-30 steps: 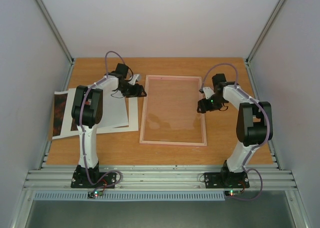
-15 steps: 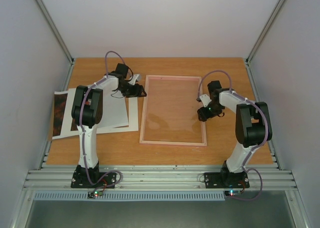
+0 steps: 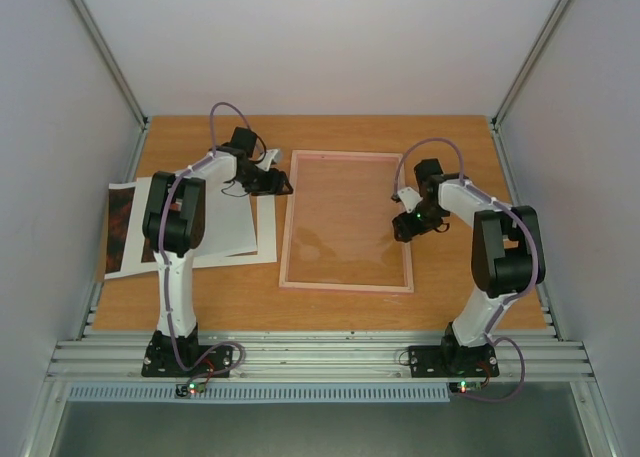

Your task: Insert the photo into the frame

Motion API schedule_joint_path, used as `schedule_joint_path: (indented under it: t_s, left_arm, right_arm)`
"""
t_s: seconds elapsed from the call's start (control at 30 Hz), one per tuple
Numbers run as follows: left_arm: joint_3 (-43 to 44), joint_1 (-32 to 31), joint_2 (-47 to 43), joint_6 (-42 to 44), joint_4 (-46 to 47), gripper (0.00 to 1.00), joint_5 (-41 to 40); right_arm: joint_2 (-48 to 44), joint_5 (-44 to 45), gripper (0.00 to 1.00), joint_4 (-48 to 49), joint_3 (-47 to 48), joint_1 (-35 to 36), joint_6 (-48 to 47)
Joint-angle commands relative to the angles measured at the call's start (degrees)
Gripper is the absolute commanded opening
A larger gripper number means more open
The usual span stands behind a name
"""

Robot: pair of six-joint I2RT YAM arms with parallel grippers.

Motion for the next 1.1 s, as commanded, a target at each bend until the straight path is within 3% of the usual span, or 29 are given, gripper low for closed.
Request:
schedule_joint_path:
  t_s: [0.0,0.47,0.67,0.87,0.97,1.07]
  left_arm:
    - [-1.43,-0.01,-3.97,2.00,-0.41,0.64,-1.20]
    - [-7.61,0.92,-19.92,20.61,-11.31,0.66,-7.07]
    - [-18.86,1.84,-31.28,42.58,-19.61,0.65,-10.09]
    - [-34.24,1.92,-40.80,65.17,-21.32,0.63,-10.91]
    - [-36.21,1.71,-40.37,69.48,-21.14,0.62,-9.80]
    - [-36.76,0.12,-38.39,68.62,-17.32,0.60,-12.09]
  right_arm:
    - [-3.84,-6.62,0.70,-3.31,4.09,-1.19,1.44]
    - [-7.55,-21.68,0.70,-2.71,10.97,-3.47,6.05]
    - [-7.95,-23.32,0.69,-2.48,10.48,-3.49,8.72]
    - [-8.96,-23.99,0.68,-1.24,8.06,-3.45,10.89]
    - [-9.75,-23.90,0.67,-1.50,7.48,-3.49,11.36]
    - [-10.29,-24.24,0.67,-1.39,7.19,-3.49,11.88]
